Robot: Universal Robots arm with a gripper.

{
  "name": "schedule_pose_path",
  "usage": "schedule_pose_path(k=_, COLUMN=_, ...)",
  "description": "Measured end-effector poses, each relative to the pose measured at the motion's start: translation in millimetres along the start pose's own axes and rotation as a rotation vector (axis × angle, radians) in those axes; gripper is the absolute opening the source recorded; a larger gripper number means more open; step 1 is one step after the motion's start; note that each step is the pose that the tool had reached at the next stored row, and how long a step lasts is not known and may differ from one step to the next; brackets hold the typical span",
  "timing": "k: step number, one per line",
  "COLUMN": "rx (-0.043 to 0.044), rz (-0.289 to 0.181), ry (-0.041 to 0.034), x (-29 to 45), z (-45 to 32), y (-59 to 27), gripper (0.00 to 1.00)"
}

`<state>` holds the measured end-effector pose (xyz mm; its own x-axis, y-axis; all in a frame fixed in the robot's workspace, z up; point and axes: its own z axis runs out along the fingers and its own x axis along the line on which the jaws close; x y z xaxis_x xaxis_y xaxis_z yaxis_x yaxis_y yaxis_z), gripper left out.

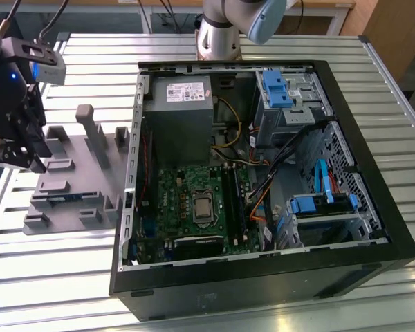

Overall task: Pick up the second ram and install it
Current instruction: 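Pick up the second ram and move it above second insertion slot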

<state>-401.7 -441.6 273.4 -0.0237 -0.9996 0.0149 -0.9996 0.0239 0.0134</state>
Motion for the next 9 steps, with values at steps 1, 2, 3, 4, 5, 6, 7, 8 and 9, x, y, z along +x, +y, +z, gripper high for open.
schedule_pose_path(k=1, rx=0.0001, rz=-0.001, ry=0.0001, x=0.2, z=1.8, y=0.0, gripper=0.36)
schedule_pose_path(k=2, rx=0.0000, rz=-0.003, ry=0.0001, x=0.1, z=3.6, y=0.0, gripper=0.36)
schedule_pose_path(k=3, rx=0.0000, rz=-0.003, ry=0.0001, x=0.1, z=5.4, y=0.0, gripper=0.36)
schedule_pose_path(k=4, rx=0.0000, rz=-0.003, ry=0.0002, x=0.1, z=7.4, y=-0.1, gripper=0.36)
schedule_pose_path(k=5, rx=0.0000, rz=-0.003, ry=0.0001, x=0.1, z=9.2, y=-0.1, gripper=0.36)
schedule_pose_path(k=6, rx=-0.0001, rz=-0.003, ry=0.0002, x=0.0, z=10.9, y=-0.1, gripper=0.36)
schedule_pose_path(k=7, rx=0.0000, rz=-0.003, ry=0.0002, x=0.0, z=12.7, y=-0.2, gripper=0.36)
schedule_pose_path(k=8, rx=0.0000, rz=-0.004, ry=0.0001, x=0.0, z=14.5, y=-0.2, gripper=0.36)
schedule_pose_path(k=9, rx=0.0000, rz=-0.004, ry=0.0001, x=0.1, z=16.3, y=-0.3, gripper=0.36)
